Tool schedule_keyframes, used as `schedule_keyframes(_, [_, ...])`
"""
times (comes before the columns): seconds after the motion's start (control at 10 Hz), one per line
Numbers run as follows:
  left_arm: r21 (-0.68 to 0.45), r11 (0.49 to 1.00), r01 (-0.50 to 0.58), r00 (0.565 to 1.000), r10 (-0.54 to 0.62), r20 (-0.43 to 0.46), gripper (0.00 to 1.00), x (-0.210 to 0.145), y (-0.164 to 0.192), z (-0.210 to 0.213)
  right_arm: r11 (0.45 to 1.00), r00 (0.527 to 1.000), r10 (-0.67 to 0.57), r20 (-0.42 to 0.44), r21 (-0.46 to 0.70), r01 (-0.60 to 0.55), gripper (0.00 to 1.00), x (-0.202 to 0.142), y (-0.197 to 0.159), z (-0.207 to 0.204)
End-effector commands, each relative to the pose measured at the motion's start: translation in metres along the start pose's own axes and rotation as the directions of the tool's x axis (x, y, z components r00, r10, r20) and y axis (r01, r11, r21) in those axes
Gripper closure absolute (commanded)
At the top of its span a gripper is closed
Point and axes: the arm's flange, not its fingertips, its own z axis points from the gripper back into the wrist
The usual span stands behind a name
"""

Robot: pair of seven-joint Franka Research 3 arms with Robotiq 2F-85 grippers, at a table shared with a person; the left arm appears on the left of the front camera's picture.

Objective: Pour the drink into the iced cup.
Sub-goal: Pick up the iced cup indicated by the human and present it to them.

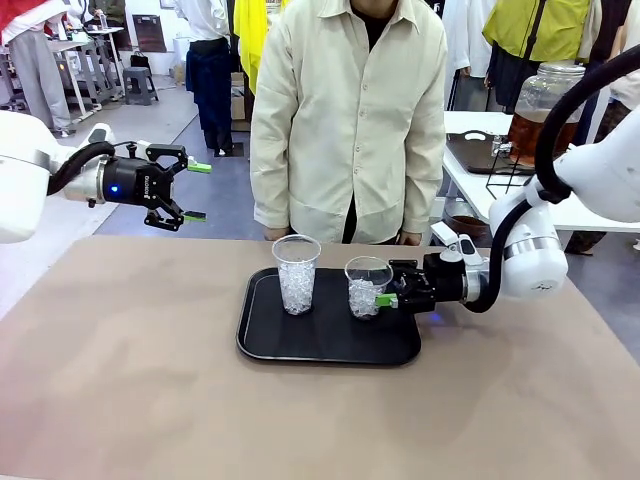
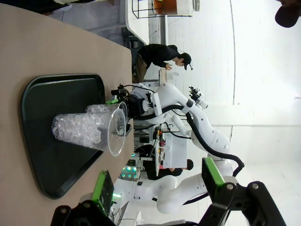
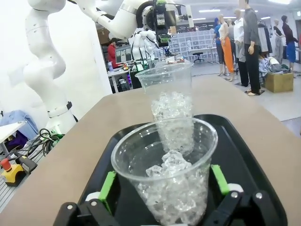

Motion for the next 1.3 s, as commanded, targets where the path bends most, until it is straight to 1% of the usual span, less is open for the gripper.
schedule_keyframes(0.0, [0.001,1.0,-0.01,1.0,0.01,0.004,0.0,0.0,-0.002,0.001,0.999,0.999,-0.037,-0.008,-0.027,0.036,0.0,0.002,-0.012,-0.015])
schedule_keyframes(0.4, [0.001,1.0,-0.01,1.0,0.01,0.004,0.0,0.0,-0.002,0.001,0.995,0.997,-0.075,0.01,-0.061,0.076,0.0,0.003,-0.02,-0.031])
schedule_keyframes(0.6, [0.001,1.0,-0.01,1.0,0.01,0.004,0.0,0.0,-0.002,0.001,0.994,0.996,-0.093,-0.002,-0.055,0.093,0.0,0.003,-0.02,-0.036])
schedule_keyframes(0.7, [0.001,1.0,-0.01,1.0,0.01,0.004,0.0,0.0,-0.002,0.001,0.994,0.994,-0.106,-0.014,-0.032,0.106,0.0,0.003,-0.019,-0.036])
schedule_keyframes(0.8, [0.001,1.0,-0.01,1.0,0.01,0.004,0.0,0.0,-0.002,0.001,0.992,0.992,-0.121,-0.019,-0.031,0.121,0.15,0.005,-0.017,-0.035])
schedule_keyframes(0.9, [0.001,1.0,-0.01,1.0,0.01,0.004,0.0,0.0,-0.002,0.001,0.994,0.994,-0.105,-0.022,-0.016,0.105,0.32,0.004,-0.015,-0.033])
schedule_keyframes(1.2, [0.001,1.0,-0.01,1.0,0.01,0.004,0.0,0.0,-0.002,0.001,0.997,0.997,-0.081,-0.022,-0.002,0.081,0.32,0.012,-0.011,-0.033])
